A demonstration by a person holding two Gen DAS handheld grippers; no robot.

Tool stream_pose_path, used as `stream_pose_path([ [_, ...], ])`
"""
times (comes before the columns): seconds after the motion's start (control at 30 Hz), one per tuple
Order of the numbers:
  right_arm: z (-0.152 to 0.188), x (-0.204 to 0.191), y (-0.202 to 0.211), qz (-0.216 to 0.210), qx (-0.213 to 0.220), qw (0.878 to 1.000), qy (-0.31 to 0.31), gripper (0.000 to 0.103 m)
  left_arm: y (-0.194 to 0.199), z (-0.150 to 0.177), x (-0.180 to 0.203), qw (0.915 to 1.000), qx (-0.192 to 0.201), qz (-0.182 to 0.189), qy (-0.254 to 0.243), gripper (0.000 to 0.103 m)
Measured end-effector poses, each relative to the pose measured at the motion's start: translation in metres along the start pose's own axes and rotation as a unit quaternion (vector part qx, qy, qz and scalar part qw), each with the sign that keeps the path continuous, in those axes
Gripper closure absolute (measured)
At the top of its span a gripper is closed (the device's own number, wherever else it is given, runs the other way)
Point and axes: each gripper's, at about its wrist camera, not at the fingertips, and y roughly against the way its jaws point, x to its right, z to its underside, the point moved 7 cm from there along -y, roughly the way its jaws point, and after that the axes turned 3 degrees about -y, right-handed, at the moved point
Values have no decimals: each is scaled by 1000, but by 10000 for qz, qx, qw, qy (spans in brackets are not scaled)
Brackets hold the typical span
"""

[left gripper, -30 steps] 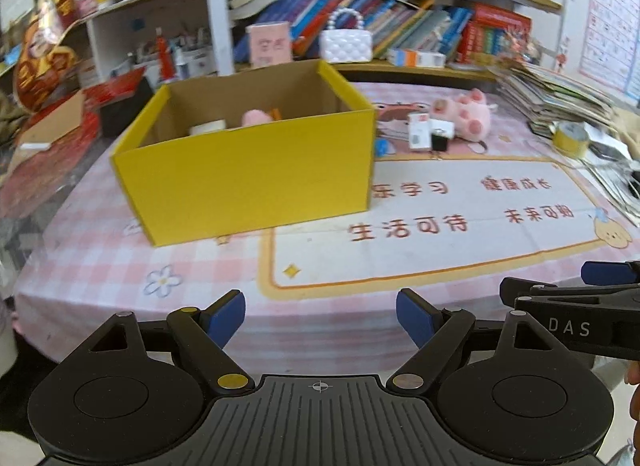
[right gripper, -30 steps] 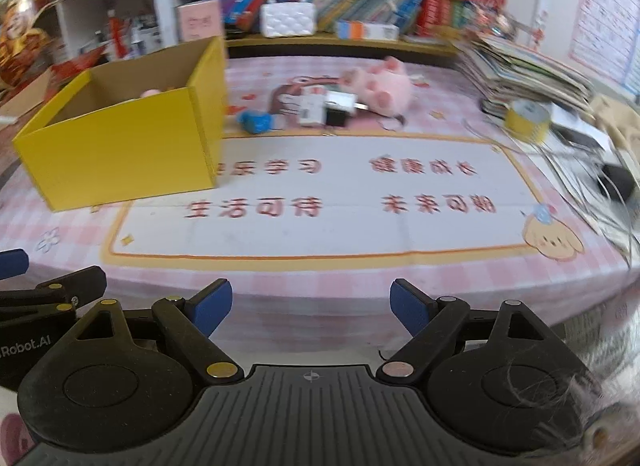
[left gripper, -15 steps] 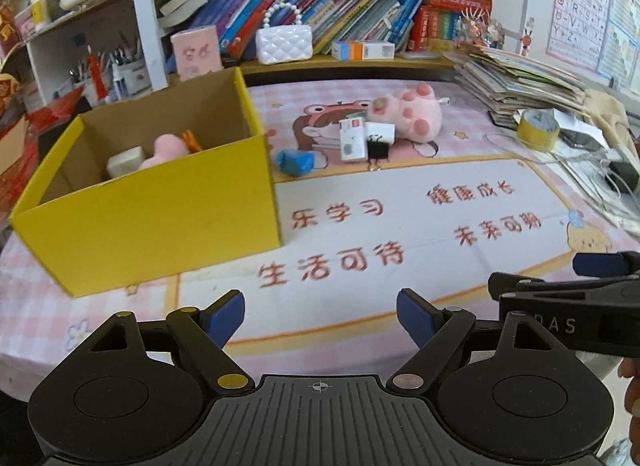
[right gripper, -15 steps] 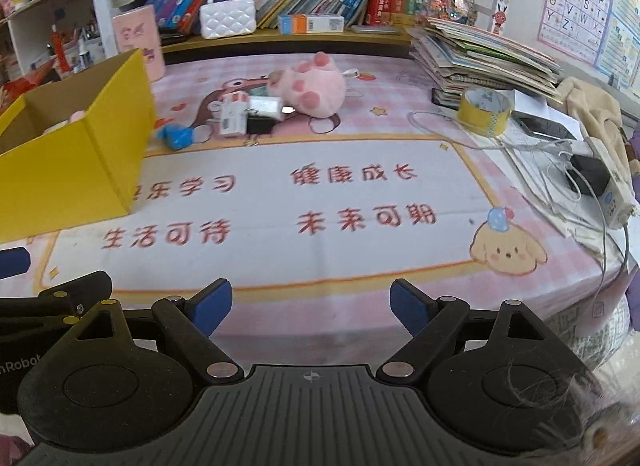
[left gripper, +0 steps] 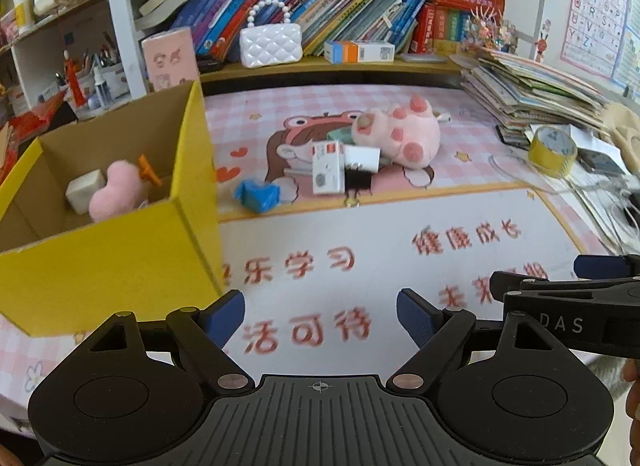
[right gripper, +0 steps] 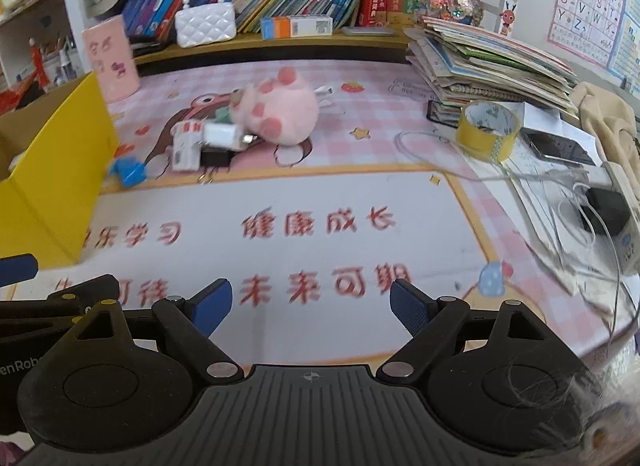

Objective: Organize objects
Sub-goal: 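Move both tools toward the remaining pile beside the pink spotted plush pig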

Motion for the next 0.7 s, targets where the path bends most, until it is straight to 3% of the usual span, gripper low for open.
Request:
stream_pose_path([
  [0.3, -28, 21, -26, -236, -23, 9997, 41, 18, -21, -19, 14, 9996, -77, -218, 145, 17],
  [0.5, -53, 32, -43, -400, 105, 9991, -11, 19, -33, -39, 18, 9990, 98, -376, 234, 19],
  [0.7, -82, 38, -62, -502, 186, 9986, -14, 19, -54, -64, 7, 9969, 181, -515, 562, 26],
])
